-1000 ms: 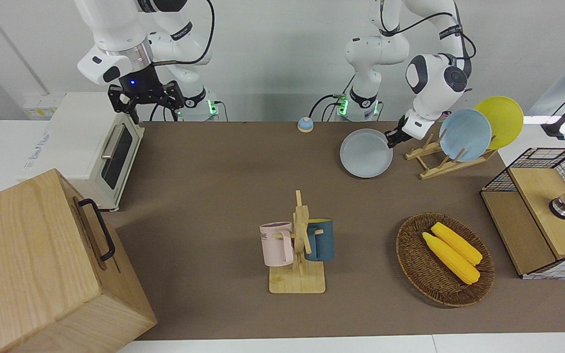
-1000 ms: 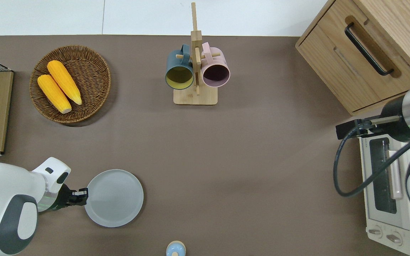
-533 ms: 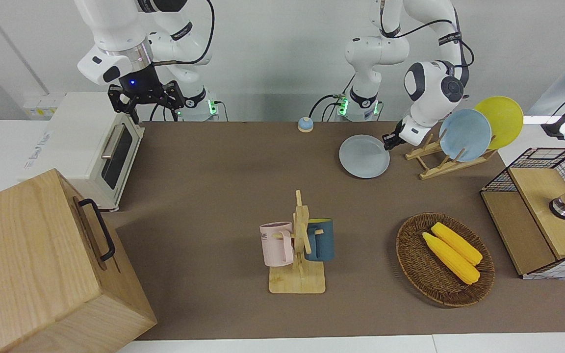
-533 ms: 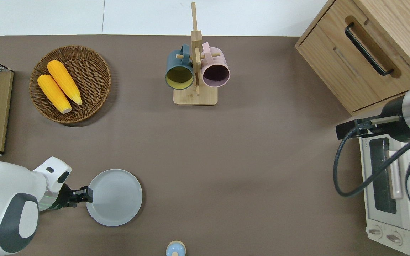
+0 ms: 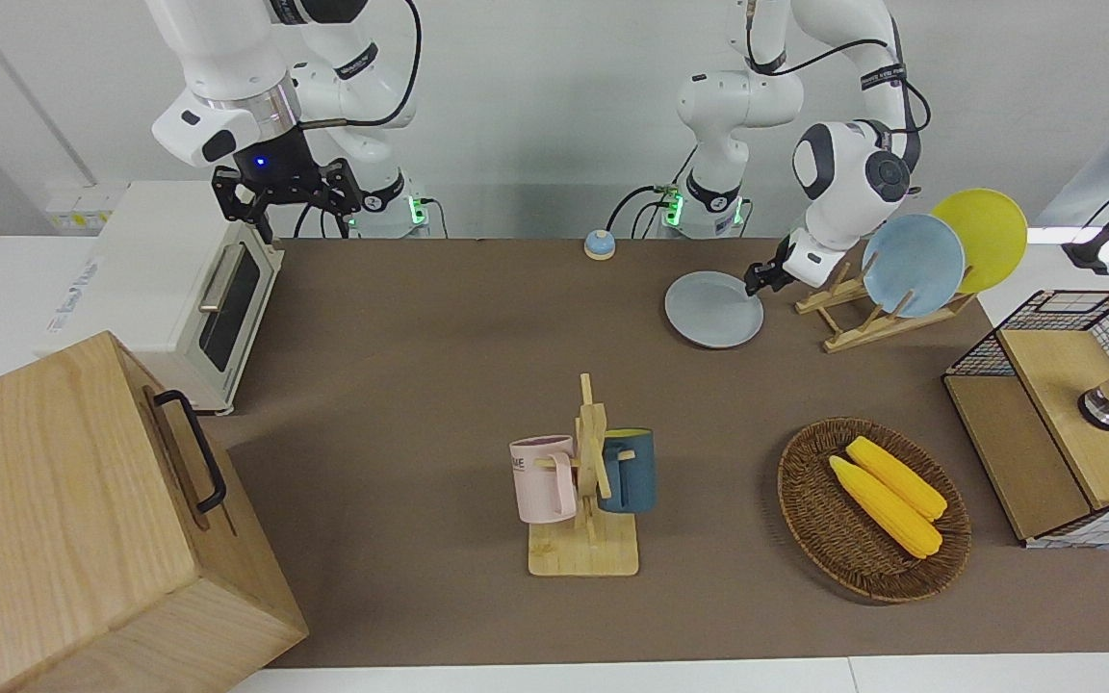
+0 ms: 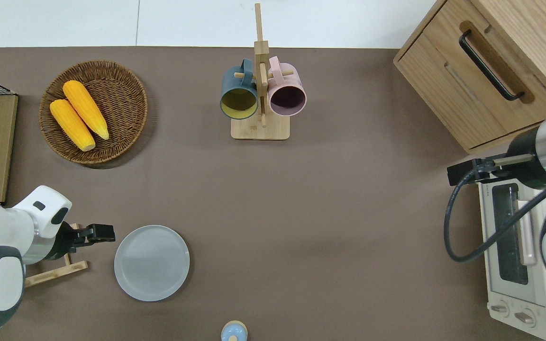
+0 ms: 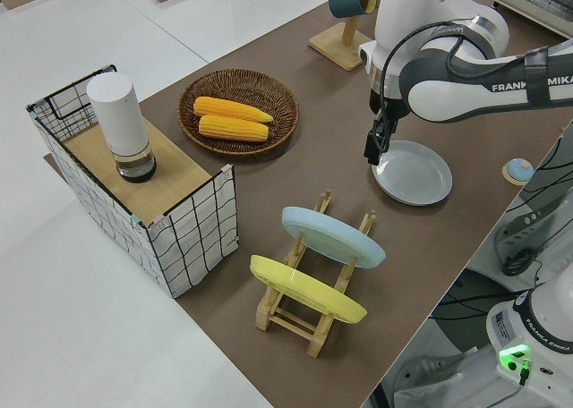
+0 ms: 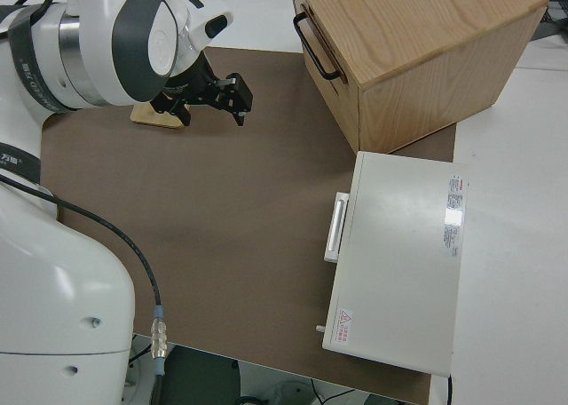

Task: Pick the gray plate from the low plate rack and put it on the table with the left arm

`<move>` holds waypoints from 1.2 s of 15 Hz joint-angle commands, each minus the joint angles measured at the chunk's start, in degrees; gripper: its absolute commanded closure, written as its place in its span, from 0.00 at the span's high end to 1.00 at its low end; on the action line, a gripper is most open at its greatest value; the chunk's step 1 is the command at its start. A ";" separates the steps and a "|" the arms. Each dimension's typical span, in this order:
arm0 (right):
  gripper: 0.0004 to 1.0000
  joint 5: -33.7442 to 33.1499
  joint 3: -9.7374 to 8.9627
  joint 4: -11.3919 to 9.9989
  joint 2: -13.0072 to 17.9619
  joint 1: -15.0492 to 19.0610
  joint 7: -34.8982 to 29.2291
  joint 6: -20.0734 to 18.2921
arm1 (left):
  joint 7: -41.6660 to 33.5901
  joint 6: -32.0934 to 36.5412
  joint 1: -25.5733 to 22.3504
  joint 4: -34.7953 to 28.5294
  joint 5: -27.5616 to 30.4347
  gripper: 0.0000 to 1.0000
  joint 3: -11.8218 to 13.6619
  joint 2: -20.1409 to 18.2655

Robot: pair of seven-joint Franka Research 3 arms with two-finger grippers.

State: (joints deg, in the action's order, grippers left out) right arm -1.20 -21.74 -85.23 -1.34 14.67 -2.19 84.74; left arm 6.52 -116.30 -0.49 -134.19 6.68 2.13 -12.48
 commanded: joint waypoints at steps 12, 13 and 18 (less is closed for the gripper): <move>0.98 -0.12 -1.38 0.59 0.11 1.50 -0.80 -0.98 | 0.07 13.81 0.57 19.83 -7.11 0.99 -0.19 -0.62; 0.98 -0.12 -1.38 0.59 0.11 1.50 -0.80 -0.98 | 0.07 15.30 0.57 21.06 -7.81 0.99 -0.37 -0.53; 0.98 -0.12 -1.38 0.59 0.11 1.50 -0.80 -0.98 | 0.24 19.53 0.57 24.76 -8.08 1.00 -0.72 -0.35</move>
State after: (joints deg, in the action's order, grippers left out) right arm -1.20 -21.74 -85.23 -1.34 14.67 -2.19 84.74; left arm 6.47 -99.08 -0.39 -111.62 -0.23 1.59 -13.38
